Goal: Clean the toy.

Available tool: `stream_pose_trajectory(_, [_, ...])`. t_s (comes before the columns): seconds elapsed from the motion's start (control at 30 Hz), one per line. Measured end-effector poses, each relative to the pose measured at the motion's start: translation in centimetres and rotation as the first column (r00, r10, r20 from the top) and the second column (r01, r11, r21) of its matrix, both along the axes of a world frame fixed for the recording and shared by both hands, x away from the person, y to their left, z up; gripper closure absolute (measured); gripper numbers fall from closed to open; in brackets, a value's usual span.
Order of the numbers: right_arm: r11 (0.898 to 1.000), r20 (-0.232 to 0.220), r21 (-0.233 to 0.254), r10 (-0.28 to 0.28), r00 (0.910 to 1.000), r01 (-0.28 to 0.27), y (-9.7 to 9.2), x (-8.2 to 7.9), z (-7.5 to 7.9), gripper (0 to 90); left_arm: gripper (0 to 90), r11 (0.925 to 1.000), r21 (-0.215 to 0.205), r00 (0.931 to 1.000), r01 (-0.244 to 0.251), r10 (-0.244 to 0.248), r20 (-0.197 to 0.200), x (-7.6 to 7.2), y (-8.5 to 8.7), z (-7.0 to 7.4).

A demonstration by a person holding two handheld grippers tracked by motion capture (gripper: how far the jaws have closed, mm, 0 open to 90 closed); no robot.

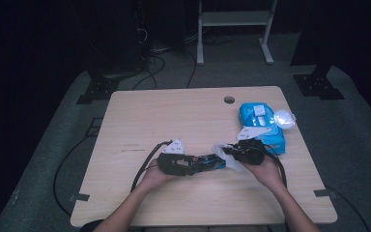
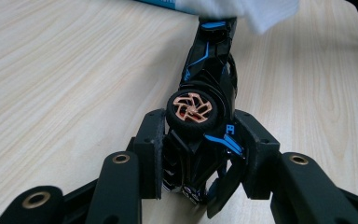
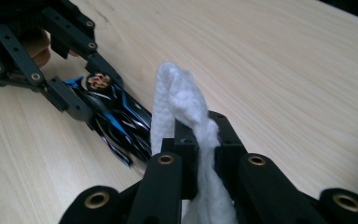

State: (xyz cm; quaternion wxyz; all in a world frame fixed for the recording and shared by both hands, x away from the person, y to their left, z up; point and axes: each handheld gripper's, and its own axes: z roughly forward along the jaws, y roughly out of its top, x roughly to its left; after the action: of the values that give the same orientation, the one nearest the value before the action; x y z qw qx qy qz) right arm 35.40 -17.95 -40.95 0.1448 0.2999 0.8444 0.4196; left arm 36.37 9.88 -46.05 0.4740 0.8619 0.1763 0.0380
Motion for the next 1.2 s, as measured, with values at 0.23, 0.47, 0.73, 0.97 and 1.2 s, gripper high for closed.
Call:
stream_pose_trajectory(0.23, [0.998,-0.009,0.006,0.057,0.9984,-0.057,4.3,-0.1,-0.9,83.2,58.2,1.0,0.002,0.9999,0.004,-0.004,0.015,-0.3,-0.5,0.0])
stream_pose_trajectory(0.47, [0.995,0.012,0.034,0.091,0.9958,-0.092,6.8,-0.6,-1.4,83.1,58.5,0.9999,-0.009,0.9999,-0.006,0.006,0.015,-0.4,-0.4,-0.1])
stream_pose_trajectory(0.73, [0.999,0.043,0.021,-0.026,0.9988,0.025,3.4,-0.6,-1.6,83.0,58.5,0.9999,-0.015,0.9999,-0.008,0.008,0.015,-0.3,-0.4,-0.2])
stream_pose_trajectory(0.97, [0.995,0.033,0.066,0.074,0.9967,-0.076,7.4,-1.7,-1.9,82.8,58.6,0.9998,-0.016,0.9995,-0.011,0.011,0.031,-0.5,-0.5,-0.2])
stream_pose_trajectory(1.2, [1.0,0.099,-0.011,0.011,0.995,-0.01,5.0,-1.7,-1.7,82.8,58.7,0.9999,-0.01,0.9991,-0.013,0.013,0.039,-0.6,-0.3,-0.2])
